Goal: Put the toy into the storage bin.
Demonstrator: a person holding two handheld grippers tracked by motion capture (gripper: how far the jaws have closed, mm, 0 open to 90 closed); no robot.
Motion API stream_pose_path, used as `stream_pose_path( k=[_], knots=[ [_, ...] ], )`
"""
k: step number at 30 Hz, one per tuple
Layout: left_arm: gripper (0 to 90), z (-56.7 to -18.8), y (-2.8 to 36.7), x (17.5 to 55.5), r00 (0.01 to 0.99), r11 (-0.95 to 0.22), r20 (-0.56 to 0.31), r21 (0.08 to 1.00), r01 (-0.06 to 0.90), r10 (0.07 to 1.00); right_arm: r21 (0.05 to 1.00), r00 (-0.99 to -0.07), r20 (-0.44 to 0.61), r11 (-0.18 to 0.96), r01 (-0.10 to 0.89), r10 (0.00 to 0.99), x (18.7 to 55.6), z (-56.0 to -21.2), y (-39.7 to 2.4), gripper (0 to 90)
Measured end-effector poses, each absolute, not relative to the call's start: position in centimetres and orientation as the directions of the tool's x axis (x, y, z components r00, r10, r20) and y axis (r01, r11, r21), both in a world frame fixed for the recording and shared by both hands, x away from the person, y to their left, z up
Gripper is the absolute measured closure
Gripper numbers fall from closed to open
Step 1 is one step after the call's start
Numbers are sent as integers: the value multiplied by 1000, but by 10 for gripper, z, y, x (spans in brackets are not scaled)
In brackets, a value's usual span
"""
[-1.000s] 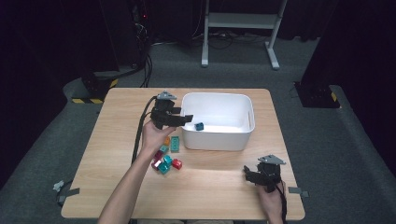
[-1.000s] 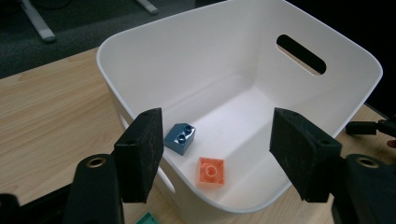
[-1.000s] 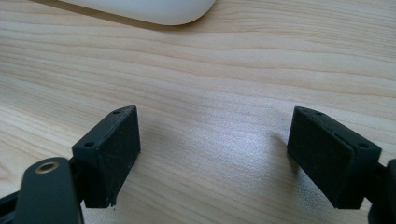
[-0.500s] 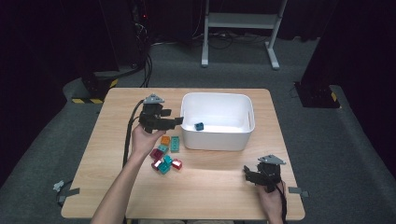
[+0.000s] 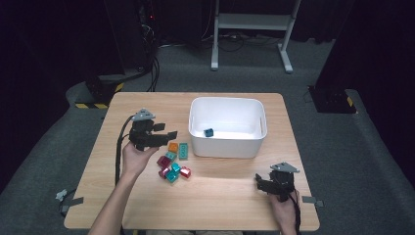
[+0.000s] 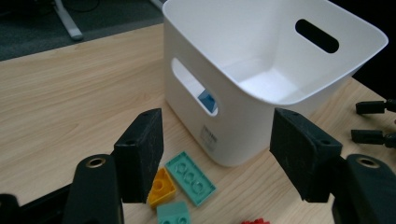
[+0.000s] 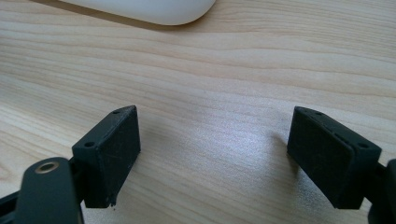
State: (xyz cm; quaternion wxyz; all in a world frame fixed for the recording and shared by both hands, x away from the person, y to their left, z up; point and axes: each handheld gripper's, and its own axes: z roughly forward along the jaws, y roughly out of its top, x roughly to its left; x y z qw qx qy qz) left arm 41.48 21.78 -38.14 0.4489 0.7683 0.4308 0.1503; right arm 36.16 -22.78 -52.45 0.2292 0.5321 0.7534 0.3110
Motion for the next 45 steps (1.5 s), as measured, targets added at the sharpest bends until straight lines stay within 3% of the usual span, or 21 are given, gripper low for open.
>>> stream_pose_path(
  k=[22, 45],
  knots=[
    [367, -441, 252, 387, 487, -171, -198, 772, 613, 851, 713, -329, -15, 241, 659, 944, 362, -524, -228, 171],
    [367, -493, 246, 395, 438, -184, -191, 710, 680, 878, 713, -329, -15, 241, 659, 944, 362, -524, -228, 172]
  ],
)
